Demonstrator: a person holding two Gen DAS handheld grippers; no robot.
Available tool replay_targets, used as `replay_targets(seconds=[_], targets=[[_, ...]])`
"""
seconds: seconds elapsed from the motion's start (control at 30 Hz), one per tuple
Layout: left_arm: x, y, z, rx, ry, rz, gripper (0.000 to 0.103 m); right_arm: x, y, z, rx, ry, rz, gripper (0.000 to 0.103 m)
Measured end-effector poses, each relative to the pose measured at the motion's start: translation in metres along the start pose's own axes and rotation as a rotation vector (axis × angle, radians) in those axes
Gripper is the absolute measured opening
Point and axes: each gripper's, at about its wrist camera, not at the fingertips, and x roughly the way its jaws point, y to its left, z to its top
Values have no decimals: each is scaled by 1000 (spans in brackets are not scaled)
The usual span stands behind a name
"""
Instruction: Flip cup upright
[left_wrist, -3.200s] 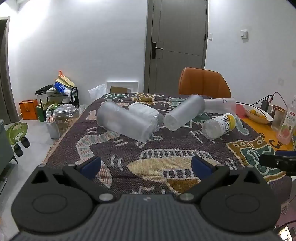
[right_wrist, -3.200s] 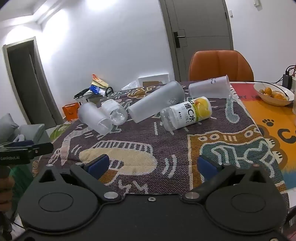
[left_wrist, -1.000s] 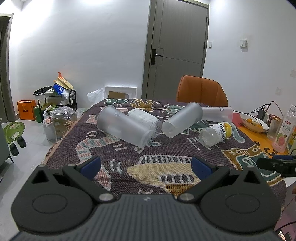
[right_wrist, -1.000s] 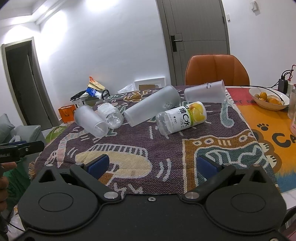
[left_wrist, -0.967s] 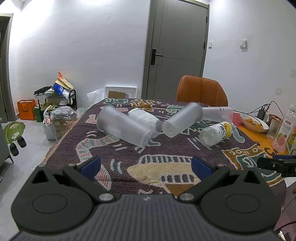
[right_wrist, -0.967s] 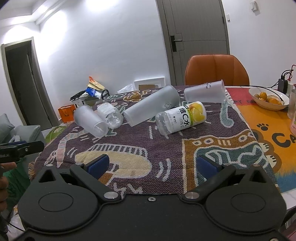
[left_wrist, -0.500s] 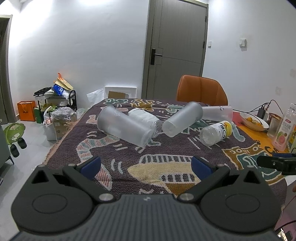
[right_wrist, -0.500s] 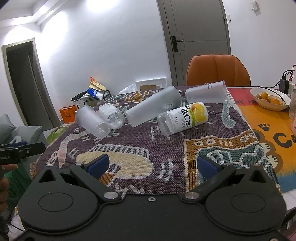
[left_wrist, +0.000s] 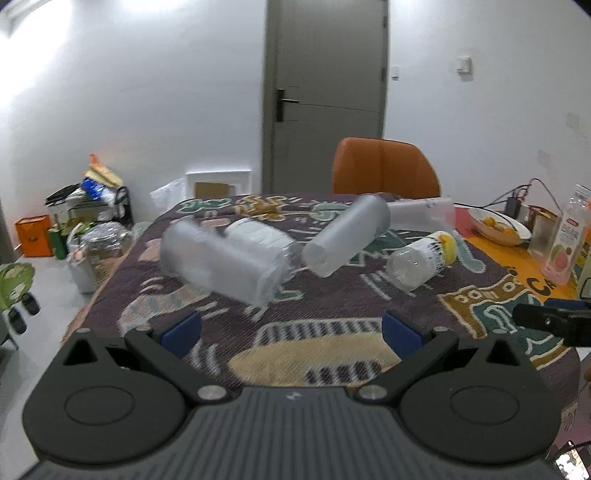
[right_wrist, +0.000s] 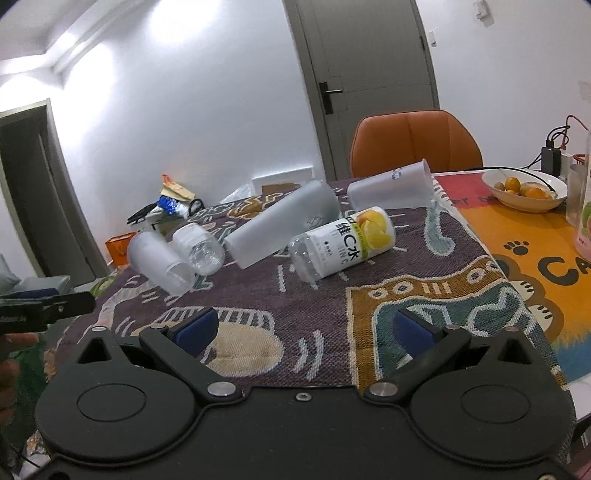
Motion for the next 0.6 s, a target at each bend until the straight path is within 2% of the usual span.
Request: replay_targets(seconds=[0.17,0.6], targets=[[27,-12,13,3,41,-83,103,7,-15,2,48,-10,-45,103],[77,-59,39,92,86,-211,103,12,-62,6,158,-54,-78,103]])
